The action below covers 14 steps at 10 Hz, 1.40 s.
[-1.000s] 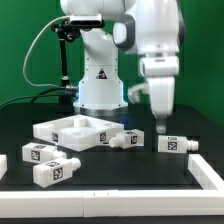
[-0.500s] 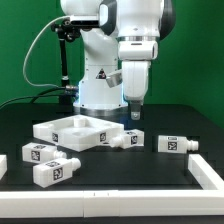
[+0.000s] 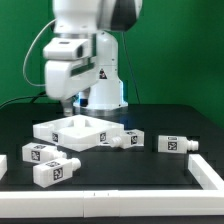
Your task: Assemble one leg
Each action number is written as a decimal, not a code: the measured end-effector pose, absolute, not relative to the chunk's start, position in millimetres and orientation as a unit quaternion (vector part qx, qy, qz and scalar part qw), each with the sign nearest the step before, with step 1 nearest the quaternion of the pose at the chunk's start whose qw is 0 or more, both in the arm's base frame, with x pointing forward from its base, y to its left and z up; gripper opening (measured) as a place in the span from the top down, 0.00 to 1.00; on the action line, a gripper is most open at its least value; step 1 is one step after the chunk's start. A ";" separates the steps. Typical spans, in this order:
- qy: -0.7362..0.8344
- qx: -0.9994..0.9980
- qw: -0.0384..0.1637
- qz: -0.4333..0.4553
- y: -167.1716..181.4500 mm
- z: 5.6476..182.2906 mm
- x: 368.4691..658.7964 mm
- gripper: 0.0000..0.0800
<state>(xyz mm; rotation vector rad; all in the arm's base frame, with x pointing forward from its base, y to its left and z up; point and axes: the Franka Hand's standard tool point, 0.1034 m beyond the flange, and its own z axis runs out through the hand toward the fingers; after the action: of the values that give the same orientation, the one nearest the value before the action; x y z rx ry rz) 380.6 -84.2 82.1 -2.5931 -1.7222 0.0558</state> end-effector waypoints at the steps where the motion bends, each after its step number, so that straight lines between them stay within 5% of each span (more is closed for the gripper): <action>1: -0.551 -0.835 0.009 0.014 -79.7 83.0 385.1 0.19; 4: -0.551 -0.834 0.011 0.015 -78.8 79.9 383.5 0.19; 6: -0.488 -0.872 0.040 0.015 -113.1 50.2 366.2 0.19; 9: -0.485 -0.873 0.043 0.013 -133.7 17.6 357.6 0.19; 13: -0.493 -0.869 0.036 0.006 -139.8 5.4 360.7 0.19; 14: -0.493 -0.869 0.036 0.006 -139.8 5.3 360.5 0.35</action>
Offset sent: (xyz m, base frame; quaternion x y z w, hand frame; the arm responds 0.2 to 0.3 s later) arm 0.0000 0.0000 0.0000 0.0000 0.0000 0.0000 1.0000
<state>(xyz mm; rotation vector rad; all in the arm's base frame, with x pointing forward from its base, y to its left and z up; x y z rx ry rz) 360.5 -139.8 5.3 -2.6710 -1.5137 0.0182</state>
